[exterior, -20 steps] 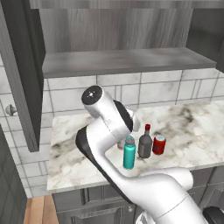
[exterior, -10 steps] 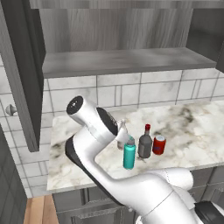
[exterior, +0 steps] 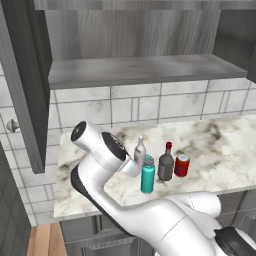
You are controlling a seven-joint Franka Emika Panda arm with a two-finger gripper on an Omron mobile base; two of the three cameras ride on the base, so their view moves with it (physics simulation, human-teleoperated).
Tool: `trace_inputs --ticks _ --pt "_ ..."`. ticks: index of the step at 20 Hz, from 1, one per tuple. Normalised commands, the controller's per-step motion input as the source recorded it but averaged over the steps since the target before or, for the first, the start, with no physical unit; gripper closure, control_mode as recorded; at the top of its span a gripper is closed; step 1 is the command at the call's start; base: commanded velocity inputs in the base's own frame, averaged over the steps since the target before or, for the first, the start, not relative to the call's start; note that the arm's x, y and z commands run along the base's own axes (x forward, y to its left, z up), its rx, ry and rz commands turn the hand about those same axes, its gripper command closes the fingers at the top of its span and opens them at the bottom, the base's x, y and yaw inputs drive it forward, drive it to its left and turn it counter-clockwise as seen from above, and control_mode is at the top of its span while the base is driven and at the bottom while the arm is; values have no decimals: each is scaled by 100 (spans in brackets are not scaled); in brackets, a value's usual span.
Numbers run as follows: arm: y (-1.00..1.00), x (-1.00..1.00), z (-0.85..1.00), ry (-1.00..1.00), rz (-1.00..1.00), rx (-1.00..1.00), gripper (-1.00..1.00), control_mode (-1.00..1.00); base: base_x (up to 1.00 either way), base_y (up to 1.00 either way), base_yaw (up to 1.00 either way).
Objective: Sort all alcoholic drinks to one cabinet, and non-alcoholic drinks to the other.
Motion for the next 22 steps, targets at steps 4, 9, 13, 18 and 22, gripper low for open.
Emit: trace_inputs --ticks 4,9,13,18,22 --pt "0 9 -21 -2 -20 -4 -100 -100 0 0 0" --pt "0 17 -11 0 -17 -5 -100 -100 0 0 0" --pt "0 19 -16 0 -6 -3 -100 -100 0 0 0" --pt "0 17 -21 0 0 -1 -100 -100 0 0 0" --pt "-1 10 -26 0 0 0 -100 -100 0 0 0"
